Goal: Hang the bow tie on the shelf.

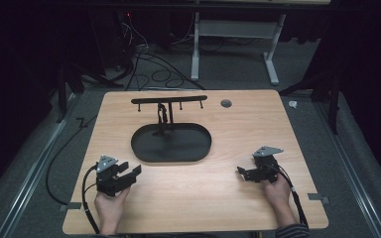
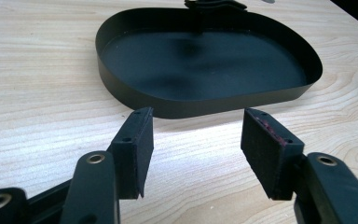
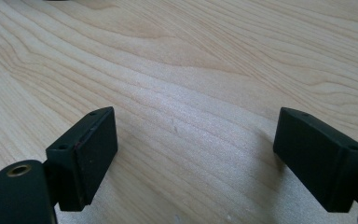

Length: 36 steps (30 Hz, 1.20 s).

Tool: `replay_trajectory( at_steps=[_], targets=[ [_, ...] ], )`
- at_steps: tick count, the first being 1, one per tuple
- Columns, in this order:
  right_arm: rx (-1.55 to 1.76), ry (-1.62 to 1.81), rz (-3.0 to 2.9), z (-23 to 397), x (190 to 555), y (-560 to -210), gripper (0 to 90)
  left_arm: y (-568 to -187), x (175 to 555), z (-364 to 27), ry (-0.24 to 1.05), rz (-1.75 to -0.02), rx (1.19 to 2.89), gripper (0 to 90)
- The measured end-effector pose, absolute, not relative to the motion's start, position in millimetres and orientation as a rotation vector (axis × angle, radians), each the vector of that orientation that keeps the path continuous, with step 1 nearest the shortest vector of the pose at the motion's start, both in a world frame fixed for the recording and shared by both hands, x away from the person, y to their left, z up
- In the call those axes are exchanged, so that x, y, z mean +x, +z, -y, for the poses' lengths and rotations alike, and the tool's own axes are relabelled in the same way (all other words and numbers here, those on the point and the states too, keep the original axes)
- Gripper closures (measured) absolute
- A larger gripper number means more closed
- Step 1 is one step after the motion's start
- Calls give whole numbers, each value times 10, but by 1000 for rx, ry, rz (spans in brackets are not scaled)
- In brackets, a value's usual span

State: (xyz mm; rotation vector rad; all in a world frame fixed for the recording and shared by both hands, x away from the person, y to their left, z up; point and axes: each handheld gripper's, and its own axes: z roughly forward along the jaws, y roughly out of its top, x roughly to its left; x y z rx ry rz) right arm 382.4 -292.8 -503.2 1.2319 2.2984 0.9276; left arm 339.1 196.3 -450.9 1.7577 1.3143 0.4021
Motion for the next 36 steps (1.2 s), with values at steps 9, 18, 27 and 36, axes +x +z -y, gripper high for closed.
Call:
replay_trajectory(
  at_steps=[9, 18, 27, 36],
  targets=[
    [1232, 928, -2298, 2928, 3824, -5032, 144, -4574, 3383, -1970, 389, -1336, 1760, 445],
    [1232, 928, -2298, 2928, 3824, -5032, 144, -4639, 3383, -1962, 378, -1352, 1767, 445],
    [1232, 928, -2298, 2928, 3824, -5032, 143, -4721, 3382, -1962, 370, -1373, 1761, 444],
    [1235, 927, -2298, 2927, 3822, -5032, 144, -4787, 3390, -1970, 381, -1397, 1771, 443]
  ],
)
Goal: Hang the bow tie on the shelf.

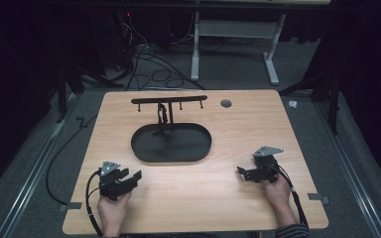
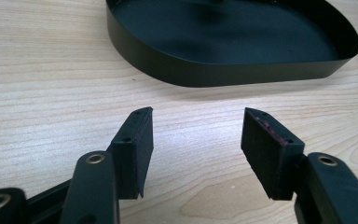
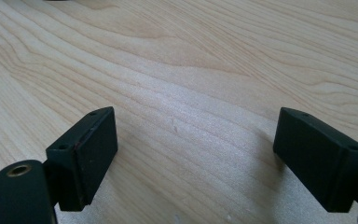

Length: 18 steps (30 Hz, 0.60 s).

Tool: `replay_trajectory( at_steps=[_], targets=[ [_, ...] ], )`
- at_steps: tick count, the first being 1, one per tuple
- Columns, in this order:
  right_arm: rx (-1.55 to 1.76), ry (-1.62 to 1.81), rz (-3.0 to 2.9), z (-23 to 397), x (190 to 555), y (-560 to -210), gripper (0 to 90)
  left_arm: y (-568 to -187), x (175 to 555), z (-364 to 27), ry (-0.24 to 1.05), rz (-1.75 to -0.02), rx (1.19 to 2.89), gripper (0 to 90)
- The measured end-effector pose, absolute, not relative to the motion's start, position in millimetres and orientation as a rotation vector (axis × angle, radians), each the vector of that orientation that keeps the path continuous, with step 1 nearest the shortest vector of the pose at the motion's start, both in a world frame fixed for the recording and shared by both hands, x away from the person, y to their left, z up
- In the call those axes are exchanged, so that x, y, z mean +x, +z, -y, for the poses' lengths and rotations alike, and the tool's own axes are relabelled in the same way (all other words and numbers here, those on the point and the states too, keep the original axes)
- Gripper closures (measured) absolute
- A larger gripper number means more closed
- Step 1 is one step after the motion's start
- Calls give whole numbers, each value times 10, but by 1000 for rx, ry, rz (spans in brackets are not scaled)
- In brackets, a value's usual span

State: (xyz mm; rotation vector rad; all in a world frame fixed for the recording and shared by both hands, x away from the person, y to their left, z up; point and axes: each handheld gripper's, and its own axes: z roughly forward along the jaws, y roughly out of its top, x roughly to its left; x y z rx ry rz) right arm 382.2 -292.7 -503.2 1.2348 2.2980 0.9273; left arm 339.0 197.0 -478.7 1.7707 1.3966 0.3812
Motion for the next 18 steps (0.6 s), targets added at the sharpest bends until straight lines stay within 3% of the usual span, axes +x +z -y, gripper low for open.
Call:
replay_trajectory(
  at_steps=[18],
  targets=[
    [1237, 927, -2295, 2925, 3821, -5033, 144, -4950, 3478, -1881, 446, -1420, 1834, 439]
  ],
)
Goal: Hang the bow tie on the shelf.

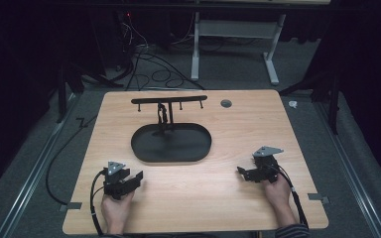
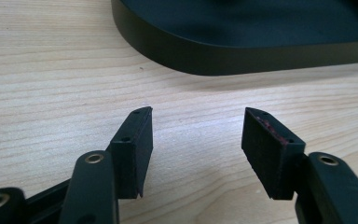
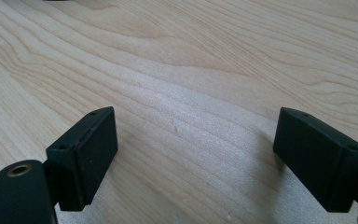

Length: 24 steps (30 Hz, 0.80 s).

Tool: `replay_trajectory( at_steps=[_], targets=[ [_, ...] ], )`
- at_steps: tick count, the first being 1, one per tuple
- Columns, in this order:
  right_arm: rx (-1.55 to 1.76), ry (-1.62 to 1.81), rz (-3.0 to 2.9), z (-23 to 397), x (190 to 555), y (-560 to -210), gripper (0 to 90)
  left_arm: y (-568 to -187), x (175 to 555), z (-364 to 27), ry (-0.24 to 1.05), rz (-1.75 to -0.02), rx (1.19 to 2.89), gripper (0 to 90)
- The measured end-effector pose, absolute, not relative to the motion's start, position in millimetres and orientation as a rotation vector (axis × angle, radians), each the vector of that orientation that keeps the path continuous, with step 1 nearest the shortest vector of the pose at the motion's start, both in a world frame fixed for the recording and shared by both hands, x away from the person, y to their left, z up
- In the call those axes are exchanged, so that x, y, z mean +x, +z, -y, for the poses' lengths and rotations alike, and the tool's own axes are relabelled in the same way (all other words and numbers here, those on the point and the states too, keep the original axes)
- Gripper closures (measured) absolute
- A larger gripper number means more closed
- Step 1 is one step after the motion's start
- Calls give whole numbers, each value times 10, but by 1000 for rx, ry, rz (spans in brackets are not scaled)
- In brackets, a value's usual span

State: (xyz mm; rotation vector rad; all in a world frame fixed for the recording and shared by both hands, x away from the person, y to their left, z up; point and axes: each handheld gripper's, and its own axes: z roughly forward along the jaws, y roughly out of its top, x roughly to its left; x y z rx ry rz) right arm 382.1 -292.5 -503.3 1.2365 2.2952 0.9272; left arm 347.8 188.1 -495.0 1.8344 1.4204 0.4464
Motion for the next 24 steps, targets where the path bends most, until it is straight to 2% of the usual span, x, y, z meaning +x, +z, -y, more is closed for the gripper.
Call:
replay_trajectory(
  at_steps=[24],
  targets=[
    [1238, 925, -2297, 2925, 3817, -5031, 144, -5061, 3530, -1774, 582, -1397, 1913, 415]
  ],
)
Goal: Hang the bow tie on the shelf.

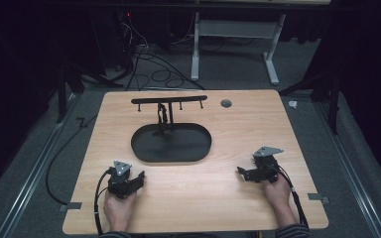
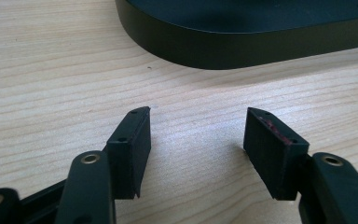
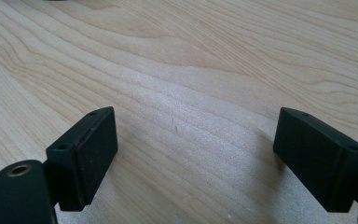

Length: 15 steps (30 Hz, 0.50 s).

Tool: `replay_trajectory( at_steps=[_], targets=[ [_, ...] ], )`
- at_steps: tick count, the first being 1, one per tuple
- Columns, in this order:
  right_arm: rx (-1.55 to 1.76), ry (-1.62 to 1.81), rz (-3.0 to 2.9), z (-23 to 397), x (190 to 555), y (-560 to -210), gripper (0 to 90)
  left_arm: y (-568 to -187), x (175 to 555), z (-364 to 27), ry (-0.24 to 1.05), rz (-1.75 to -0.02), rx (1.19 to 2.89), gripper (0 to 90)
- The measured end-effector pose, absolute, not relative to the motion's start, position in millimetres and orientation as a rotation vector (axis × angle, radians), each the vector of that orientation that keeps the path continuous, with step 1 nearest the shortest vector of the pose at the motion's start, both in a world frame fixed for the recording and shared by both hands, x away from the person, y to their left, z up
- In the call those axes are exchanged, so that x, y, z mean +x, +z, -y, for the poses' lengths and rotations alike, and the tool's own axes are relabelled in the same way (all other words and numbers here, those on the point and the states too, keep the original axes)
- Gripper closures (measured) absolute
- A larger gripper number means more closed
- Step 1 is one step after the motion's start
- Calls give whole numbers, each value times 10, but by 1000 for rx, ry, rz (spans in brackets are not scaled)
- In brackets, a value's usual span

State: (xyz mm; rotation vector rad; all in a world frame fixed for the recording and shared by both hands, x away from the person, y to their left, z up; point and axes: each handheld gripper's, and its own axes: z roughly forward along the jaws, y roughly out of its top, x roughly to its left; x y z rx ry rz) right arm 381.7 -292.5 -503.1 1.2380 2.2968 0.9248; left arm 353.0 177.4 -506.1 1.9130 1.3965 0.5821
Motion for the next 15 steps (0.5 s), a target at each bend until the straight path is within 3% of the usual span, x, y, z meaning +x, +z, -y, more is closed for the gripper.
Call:
replay_trajectory(
  at_steps=[15],
  targets=[
    [1239, 925, -2296, 2925, 3816, -5031, 144, -5073, 3540, -1713, 604, -1387, 1933, 344]
  ],
)
